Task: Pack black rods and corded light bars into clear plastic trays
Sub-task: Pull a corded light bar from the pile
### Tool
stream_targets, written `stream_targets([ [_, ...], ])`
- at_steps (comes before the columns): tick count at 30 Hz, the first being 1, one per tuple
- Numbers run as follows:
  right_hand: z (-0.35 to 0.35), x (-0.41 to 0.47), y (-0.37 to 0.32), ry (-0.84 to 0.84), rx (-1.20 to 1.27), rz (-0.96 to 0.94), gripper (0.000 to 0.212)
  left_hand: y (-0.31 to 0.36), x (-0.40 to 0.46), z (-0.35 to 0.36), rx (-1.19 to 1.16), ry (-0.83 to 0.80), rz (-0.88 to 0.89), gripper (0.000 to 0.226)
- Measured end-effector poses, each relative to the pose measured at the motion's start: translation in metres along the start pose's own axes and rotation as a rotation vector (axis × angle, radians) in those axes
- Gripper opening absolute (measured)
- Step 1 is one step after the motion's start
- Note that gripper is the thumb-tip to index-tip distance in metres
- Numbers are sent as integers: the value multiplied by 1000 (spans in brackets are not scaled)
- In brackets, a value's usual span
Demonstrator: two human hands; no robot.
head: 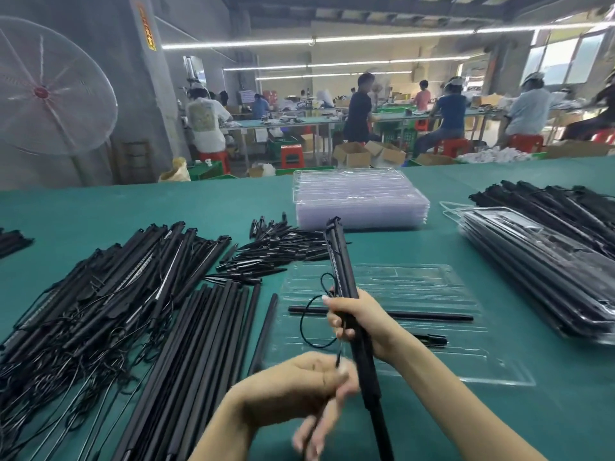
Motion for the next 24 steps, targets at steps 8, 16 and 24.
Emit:
stream_targets([
  [8, -5, -5, 1, -16, -343, -17, 9, 53, 21, -52, -267, 565, 241, 30],
  [16, -35, -4, -43, 8, -144, -74, 40, 113, 22, -91, -303, 657, 660, 35],
  [24, -14, -36, -35, -229, 170, 10, 43, 147, 26, -115, -270, 765, 919, 35],
])
Point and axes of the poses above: each hand's wrist, its own x-axis towards the middle knuckle, its own z-axis out of the palm, y = z × x, the point moved 10 cm from there along x, towards the middle knuckle
